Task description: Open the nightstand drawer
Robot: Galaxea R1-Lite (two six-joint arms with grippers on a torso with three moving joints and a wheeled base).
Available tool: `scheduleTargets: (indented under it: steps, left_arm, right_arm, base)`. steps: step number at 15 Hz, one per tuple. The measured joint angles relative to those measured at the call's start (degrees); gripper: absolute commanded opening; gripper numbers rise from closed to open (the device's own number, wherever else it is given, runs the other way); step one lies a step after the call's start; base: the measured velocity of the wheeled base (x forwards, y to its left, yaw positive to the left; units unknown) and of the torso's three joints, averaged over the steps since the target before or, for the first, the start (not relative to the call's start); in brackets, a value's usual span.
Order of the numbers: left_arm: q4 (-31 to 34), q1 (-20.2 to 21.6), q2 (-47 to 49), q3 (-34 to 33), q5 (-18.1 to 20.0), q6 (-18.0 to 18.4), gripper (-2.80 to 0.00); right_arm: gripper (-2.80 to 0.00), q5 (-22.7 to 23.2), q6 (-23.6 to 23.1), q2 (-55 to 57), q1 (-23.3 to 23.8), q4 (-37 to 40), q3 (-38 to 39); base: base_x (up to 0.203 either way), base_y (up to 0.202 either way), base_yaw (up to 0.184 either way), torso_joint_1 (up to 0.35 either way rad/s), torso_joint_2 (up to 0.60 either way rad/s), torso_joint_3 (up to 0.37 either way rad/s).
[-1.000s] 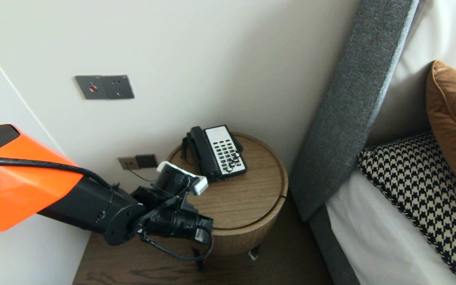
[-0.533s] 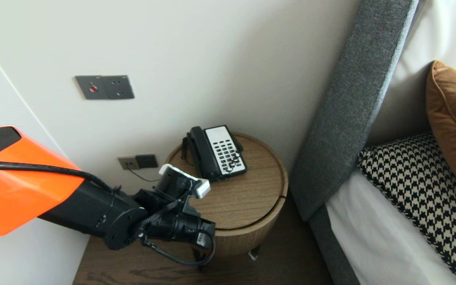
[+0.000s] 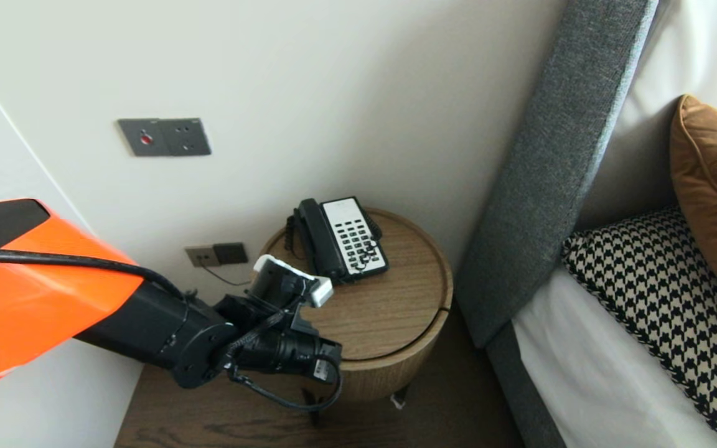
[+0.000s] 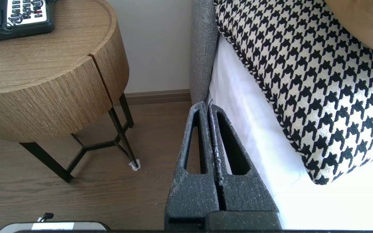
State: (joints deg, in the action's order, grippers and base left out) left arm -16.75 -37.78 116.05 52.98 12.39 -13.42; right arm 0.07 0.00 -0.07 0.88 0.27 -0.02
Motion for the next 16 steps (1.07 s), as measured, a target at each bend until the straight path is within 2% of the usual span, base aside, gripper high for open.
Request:
scheduleTargets:
  steps: [8, 16]
  left_arm:
    - [-1.02, -0.15, 1.09, -0.17, -0.08, -1.23, -2.8]
    - [-1.22, -2.06, -0.15, -5.41, 0.2, -0.98, -2.8]
  right_arm:
    - [-2.8, 0.0, 0.0, 0.0, -0.02, 0.0, 0.0]
    - [-2.8, 0.0, 0.0, 0.0, 0.0, -0.02, 0.0]
  base:
    - [0.0, 0.0, 0.0, 0.0, 0.0, 0.0]
    - [0.0, 0.0, 0.0, 0.0, 0.0, 0.0]
